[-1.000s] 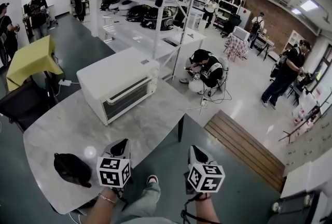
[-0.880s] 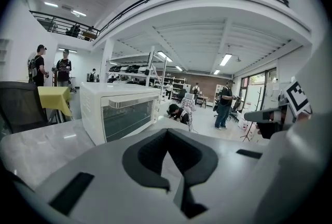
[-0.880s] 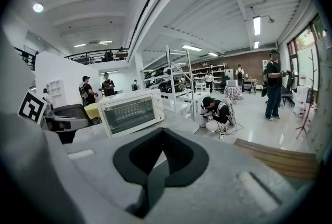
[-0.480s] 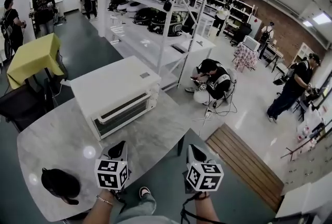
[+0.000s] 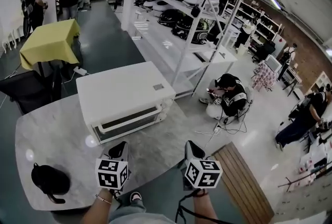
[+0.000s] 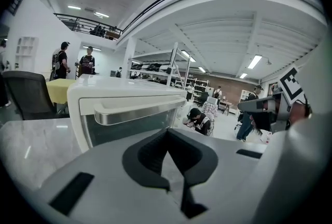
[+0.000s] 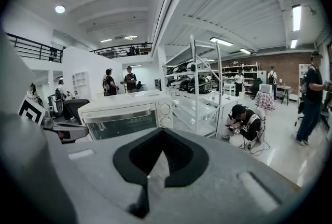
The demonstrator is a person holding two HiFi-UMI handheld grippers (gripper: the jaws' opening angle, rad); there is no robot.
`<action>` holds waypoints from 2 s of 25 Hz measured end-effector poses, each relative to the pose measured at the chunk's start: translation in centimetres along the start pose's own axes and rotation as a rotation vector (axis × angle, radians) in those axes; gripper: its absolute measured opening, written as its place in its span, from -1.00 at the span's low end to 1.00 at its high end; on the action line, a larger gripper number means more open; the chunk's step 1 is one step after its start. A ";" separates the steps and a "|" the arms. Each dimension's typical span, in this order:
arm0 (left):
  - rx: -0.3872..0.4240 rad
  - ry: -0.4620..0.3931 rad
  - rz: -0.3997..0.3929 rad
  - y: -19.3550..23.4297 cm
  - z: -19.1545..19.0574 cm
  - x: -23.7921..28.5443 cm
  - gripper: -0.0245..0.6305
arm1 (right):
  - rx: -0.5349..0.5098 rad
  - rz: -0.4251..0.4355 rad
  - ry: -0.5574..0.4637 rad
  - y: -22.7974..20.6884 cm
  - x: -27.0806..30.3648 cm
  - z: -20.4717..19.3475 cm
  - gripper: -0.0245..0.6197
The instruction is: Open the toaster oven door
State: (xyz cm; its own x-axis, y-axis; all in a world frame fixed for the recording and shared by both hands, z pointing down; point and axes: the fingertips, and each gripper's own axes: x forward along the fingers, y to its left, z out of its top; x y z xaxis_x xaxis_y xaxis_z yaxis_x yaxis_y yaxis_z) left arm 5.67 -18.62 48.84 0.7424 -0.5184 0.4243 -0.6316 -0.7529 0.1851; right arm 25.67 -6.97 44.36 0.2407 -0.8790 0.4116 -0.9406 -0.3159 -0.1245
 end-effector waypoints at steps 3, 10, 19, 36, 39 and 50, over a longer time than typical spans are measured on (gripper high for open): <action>-0.026 0.005 0.046 1.2 0.1 0.4 -0.91 | -0.018 0.046 0.010 0.3 2.3 0.9 -0.91; -0.032 -0.012 0.147 3.4 0.9 -0.5 -0.91 | -0.036 0.131 0.012 1.4 5.9 2.8 -0.91; -0.104 -0.045 0.347 6.1 1.6 -1.7 -0.91 | -0.077 0.264 0.010 2.0 11.1 5.9 -0.91; -0.198 -0.156 0.638 6.2 4.0 -4.1 -0.91 | -0.164 0.485 -0.007 2.5 16.6 10.1 -0.91; -0.207 -0.163 0.658 6.6 3.9 -5.1 -0.91 | -0.161 0.494 -0.005 3.1 16.2 9.8 -0.91; -0.213 -0.195 0.641 7.1 4.8 -5.2 -0.91 | -0.185 0.456 0.004 2.7 15.5 9.0 -0.91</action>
State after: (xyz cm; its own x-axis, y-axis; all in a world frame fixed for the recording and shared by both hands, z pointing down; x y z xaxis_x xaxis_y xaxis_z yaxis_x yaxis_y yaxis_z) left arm -1.60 -23.23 43.71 0.2228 -0.9117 0.3452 -0.9735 -0.1890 0.1291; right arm 29.02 -24.69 42.30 -0.2061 -0.9115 0.3558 -0.9768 0.1700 -0.1303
